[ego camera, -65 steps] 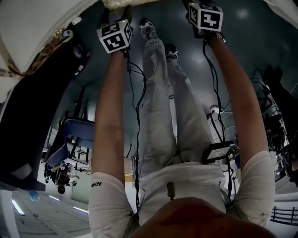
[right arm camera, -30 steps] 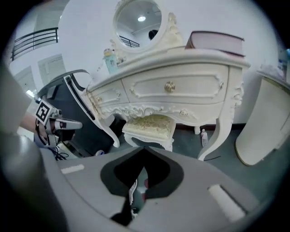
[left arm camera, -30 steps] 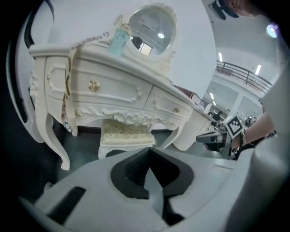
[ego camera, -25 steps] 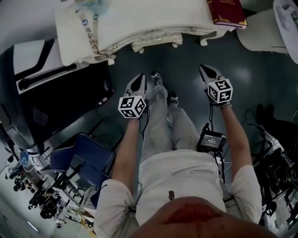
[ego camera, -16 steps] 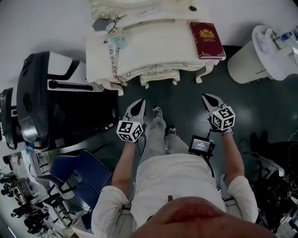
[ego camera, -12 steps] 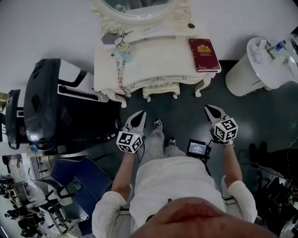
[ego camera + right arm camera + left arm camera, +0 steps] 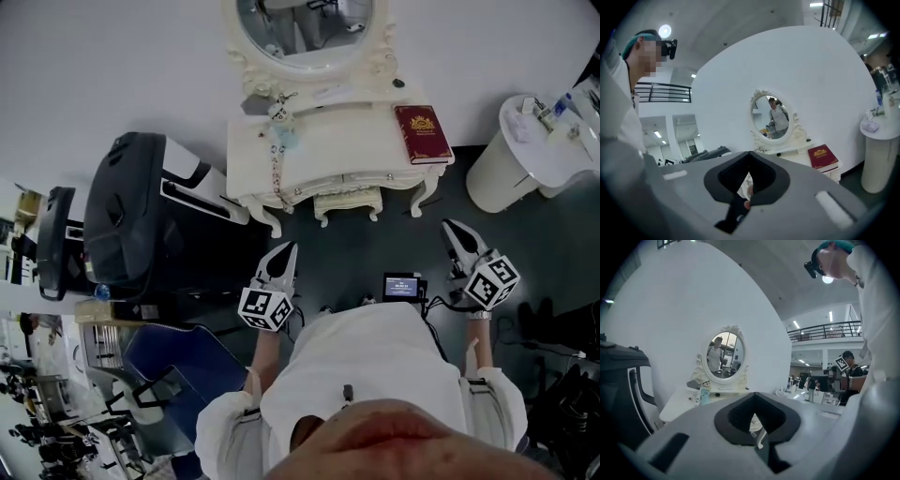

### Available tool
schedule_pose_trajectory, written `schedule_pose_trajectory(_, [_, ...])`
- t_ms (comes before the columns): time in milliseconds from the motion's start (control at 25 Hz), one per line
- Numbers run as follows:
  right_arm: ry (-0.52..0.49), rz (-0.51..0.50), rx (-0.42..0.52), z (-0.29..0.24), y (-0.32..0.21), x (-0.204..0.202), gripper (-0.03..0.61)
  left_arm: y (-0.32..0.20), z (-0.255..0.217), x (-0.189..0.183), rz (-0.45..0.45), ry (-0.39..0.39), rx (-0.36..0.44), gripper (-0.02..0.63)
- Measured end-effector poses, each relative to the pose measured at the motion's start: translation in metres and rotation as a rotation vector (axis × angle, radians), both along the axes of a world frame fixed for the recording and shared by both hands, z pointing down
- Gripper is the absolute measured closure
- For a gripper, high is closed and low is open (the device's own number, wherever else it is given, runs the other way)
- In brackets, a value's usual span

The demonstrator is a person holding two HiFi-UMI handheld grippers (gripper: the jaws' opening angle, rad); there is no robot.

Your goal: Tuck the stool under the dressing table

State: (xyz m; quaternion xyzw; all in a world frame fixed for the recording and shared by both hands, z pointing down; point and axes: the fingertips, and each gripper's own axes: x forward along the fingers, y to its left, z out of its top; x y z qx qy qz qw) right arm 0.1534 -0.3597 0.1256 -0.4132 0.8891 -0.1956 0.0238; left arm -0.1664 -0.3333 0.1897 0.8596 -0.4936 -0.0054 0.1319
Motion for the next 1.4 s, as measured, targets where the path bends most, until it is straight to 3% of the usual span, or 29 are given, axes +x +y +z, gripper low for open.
schedule_pose_trajectory(80, [-0.039,-0.018,0.017,-0.012,0.008,-0.034,0.572,0.007,-0.011,-0.017,-0.005,0.015,0.020,0.607])
schedule_pose_trajectory(360, [-0.030,-0.028,0.006,0.011,0.041,-0.152,0.572,0.035,-0.020,-0.063,-0.003,0.095,0.052,0.607])
schedule_pose_trajectory(600, [-0.002,-0.025,0.016,0.023,0.077,-0.204,0.572,0.062,-0.004,-0.066,0.080,0.114,0.035,0.607])
schedule_pose_trajectory(880, [-0.002,0.055,0.002,0.040,0.104,-0.202,0.572,0.076,0.017,-0.058,0.151,0.134,-0.005,0.607])
schedule_pose_trajectory(1040, [0.003,0.081,-0.007,0.037,0.114,-0.187,0.572,0.081,0.003,-0.040,0.195,0.112,0.022,0.607])
schedule_pose_trajectory(1400, [0.052,0.028,-0.019,0.035,0.106,-0.160,0.572,0.076,-0.010,0.009,0.198,0.120,0.032,0.607])
